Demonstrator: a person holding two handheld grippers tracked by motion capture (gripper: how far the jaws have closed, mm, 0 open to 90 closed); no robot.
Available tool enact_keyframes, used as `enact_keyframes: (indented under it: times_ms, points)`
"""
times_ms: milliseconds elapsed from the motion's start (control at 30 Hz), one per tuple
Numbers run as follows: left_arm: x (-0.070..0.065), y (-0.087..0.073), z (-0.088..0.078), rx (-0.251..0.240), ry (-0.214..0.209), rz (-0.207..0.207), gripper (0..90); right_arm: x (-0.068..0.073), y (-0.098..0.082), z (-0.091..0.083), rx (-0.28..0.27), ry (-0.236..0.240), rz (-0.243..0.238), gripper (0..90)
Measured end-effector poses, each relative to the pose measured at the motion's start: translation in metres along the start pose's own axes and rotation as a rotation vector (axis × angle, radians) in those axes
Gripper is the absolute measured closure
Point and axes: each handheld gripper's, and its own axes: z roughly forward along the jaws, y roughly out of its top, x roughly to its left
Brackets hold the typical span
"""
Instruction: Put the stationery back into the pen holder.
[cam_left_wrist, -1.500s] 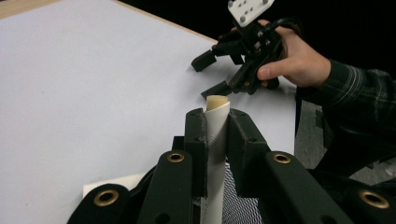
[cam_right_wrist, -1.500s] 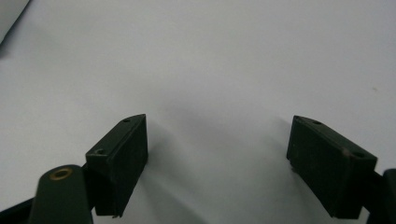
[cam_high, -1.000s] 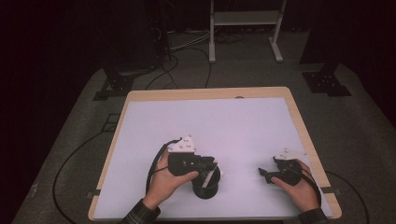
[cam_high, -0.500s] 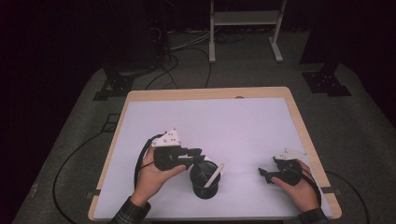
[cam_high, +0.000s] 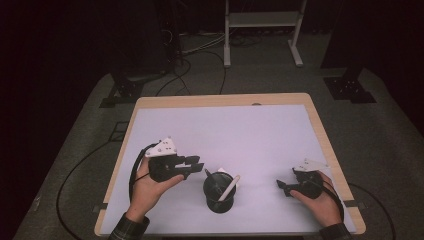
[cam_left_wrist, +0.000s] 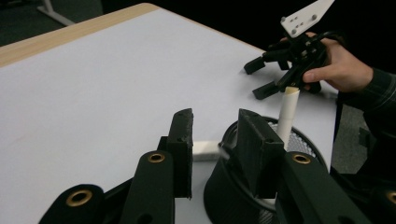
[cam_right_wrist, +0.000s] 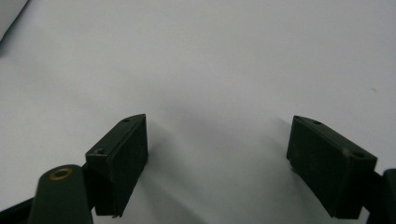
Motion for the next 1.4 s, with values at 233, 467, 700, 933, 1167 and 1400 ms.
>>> enact_keyframes:
  times_ms: [233,467,700,933,1167,1400]
  points:
    - [0.009,-0.014,-0.011,0.021,0.042,-0.013,62.8,0.000,0.000,0.000,0.001,0.001,0.000,19.4]
    - [0.017,-0.033,-0.016,0.064,0.096,-0.005,54.7,0.000,0.001,0.000,0.003,-0.002,0.010,19.8]
    - [0.027,-0.053,-0.019,0.127,0.160,-0.025,44.9,0.002,0.005,-0.002,0.016,-0.014,0.012,32.7]
    - [0.034,-0.076,-0.015,0.196,0.224,-0.020,37.0,0.008,0.014,-0.001,0.012,0.020,0.003,36.1]
    - [0.043,-0.097,-0.010,0.254,0.276,-0.034,28.6,0.022,0.028,0.003,-0.009,0.114,-0.003,36.2]
    - [0.051,-0.110,-0.010,0.253,0.319,-0.061,22.0,0.039,0.042,0.006,-0.019,0.216,0.007,36.6]
